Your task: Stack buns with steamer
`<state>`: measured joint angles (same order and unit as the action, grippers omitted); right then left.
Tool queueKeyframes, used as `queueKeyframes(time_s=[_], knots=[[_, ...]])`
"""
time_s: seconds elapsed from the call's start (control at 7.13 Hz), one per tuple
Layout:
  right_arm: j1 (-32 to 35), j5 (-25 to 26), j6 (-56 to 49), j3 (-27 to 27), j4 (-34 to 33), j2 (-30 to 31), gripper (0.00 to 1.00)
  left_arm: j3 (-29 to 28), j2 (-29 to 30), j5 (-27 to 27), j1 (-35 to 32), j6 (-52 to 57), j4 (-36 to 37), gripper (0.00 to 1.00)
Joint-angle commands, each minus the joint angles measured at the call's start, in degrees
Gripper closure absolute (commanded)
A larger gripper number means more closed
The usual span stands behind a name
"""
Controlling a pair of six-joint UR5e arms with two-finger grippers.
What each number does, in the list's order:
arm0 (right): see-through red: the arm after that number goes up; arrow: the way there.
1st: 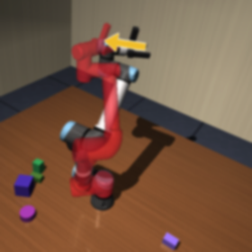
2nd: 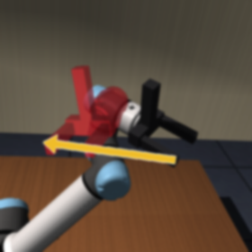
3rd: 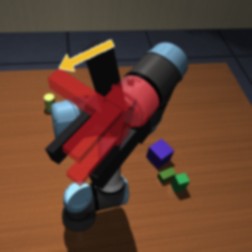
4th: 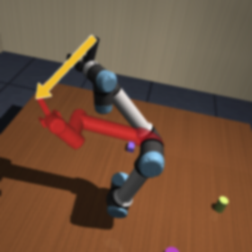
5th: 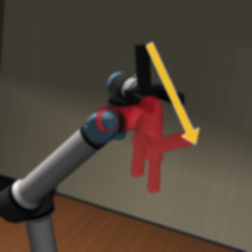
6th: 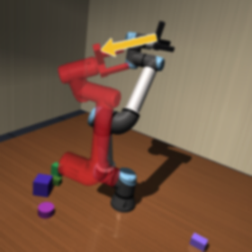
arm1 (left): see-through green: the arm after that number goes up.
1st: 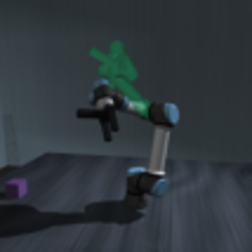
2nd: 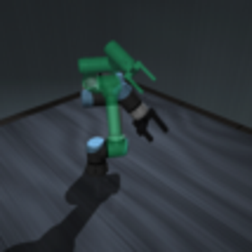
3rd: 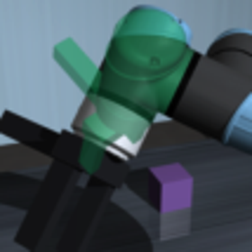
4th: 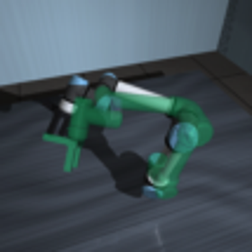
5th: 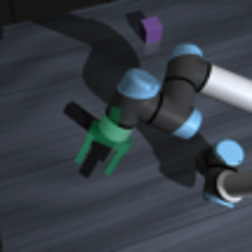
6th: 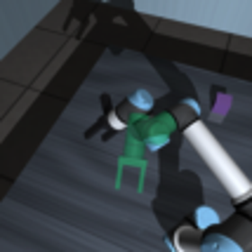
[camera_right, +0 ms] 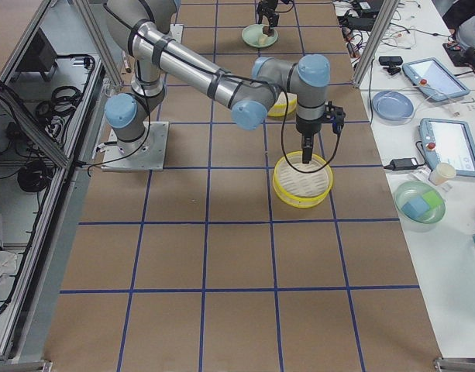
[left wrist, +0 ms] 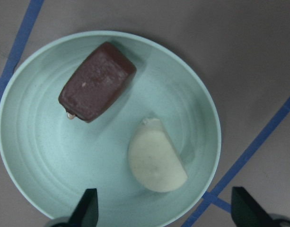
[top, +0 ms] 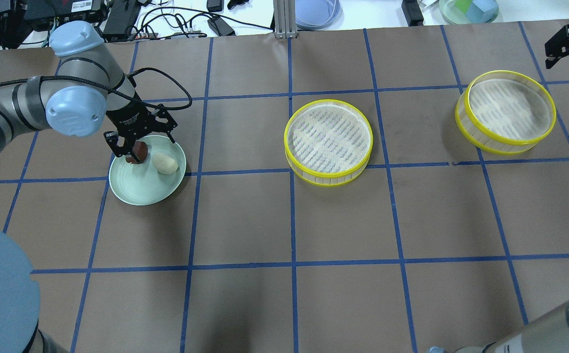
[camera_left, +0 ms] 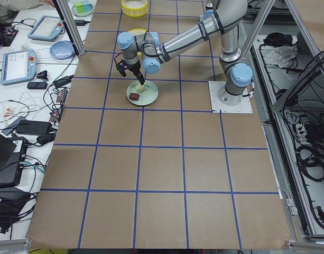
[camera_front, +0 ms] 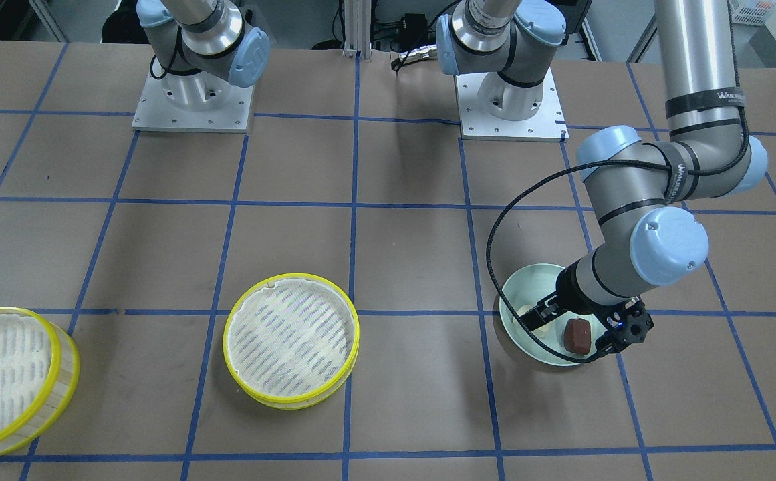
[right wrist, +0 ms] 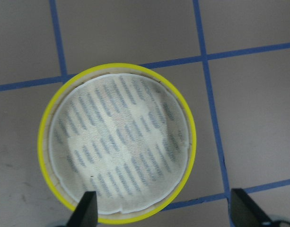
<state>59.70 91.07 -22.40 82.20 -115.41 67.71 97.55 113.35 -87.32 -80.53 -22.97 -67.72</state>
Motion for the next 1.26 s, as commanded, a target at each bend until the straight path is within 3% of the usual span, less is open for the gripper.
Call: queueKeyframes(time_s=[0.0,0.14,0.56,0.7,0.84,1.12], knots=[[-3.35,0.17,-9.36,-0.29,-8.03,-6.69,0.0,0.01,2.48,-0.3,0.03,-0.24,2.58,0.07],[-3.36,0.08,-10.98,-0.29,-9.82,-8.45,0.0,0.01,2.75,-0.48,0.03,0.02,2.59,0.18],[-3.54,-1.93,-16.79,-0.29,-10.01,-12.69,0.05,0.27,4.77,-0.48,0.03,-0.5,2.59,0.63],[-3.54,-2.64,-17.58,-0.29,-10.01,-12.86,0.06,0.18,5.03,-0.39,0.03,-0.5,2.59,0.88],[-3.54,-2.56,-18.38,-0.29,-10.01,-13.74,0.2,-0.69,4.51,-0.3,0.03,-2.24,2.68,1.0],[-3.54,-2.47,-19.35,-0.29,-10.01,-14.27,0.27,-5.93,1.8,-1.0,-0.76,-5.15,2.16,1.0]])
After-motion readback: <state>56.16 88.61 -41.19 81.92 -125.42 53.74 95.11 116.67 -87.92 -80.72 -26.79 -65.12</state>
